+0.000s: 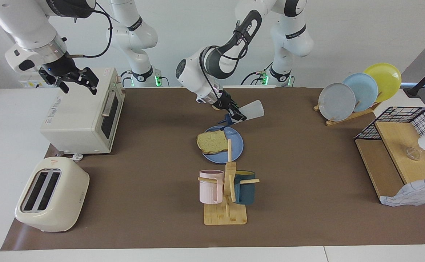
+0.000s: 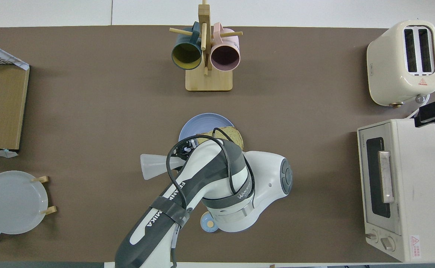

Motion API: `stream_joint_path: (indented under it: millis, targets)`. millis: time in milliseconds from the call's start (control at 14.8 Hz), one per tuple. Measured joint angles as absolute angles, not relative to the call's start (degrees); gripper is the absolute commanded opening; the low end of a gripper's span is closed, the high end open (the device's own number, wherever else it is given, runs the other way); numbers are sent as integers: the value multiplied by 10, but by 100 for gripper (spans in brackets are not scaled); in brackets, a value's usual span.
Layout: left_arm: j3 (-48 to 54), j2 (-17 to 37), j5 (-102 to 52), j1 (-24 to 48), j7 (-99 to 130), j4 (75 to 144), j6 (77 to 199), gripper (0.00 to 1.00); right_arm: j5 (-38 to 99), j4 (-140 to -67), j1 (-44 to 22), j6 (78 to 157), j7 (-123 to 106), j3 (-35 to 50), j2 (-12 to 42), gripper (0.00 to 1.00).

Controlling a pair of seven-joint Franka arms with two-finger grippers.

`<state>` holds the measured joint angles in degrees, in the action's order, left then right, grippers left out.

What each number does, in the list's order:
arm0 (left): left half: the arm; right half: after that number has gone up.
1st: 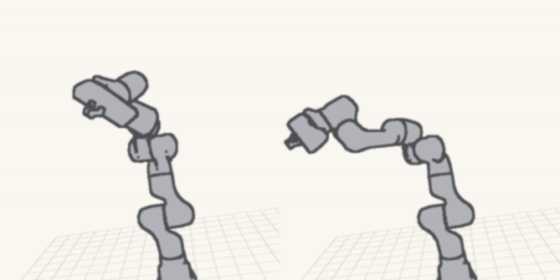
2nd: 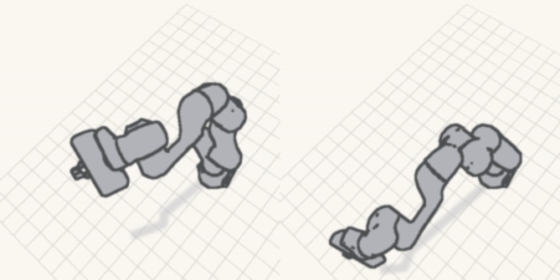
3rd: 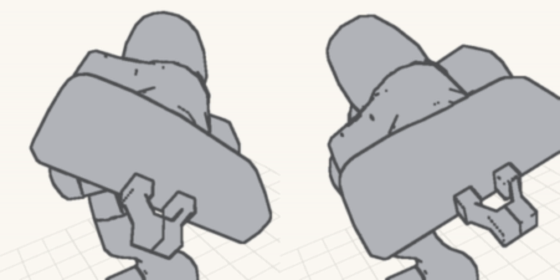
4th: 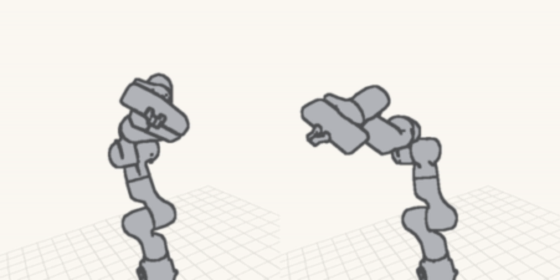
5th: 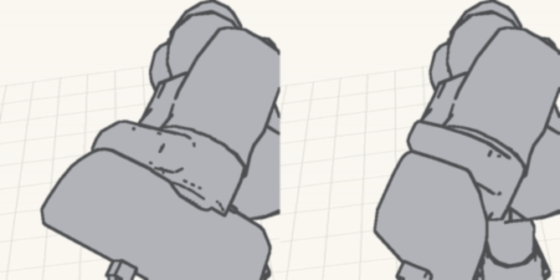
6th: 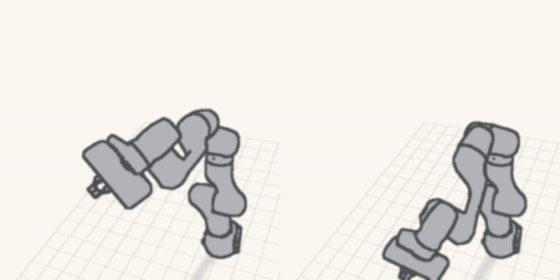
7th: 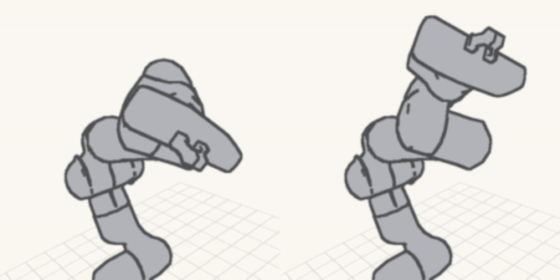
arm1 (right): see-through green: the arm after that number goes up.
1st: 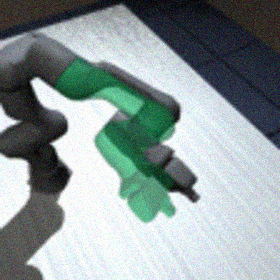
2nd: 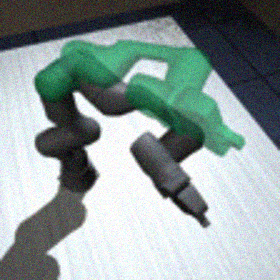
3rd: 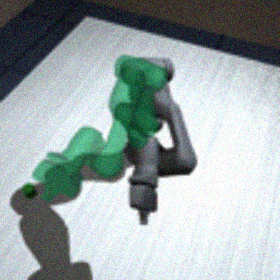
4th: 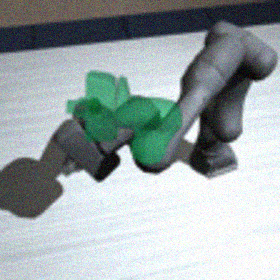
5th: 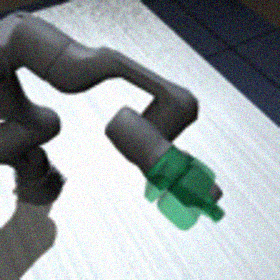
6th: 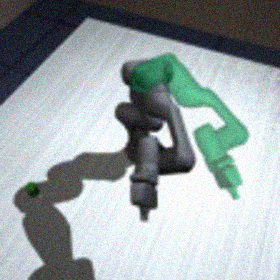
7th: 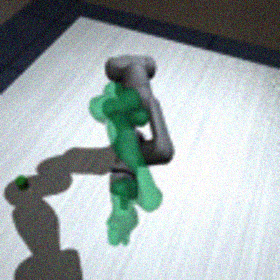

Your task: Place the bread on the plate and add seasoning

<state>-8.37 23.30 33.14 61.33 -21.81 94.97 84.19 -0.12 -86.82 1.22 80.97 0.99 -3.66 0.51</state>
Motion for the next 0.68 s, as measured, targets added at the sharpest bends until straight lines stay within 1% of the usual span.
stream_joint_path:
  millis: [339,678]
  targets:
    - [-89,237,381,609,-218,949,843,4,-1,-874,12,822,10,-37,5,100]
    - [-92,245,439,575,-218,949,858,2,-1,-875,12,822,10,-35,5,100]
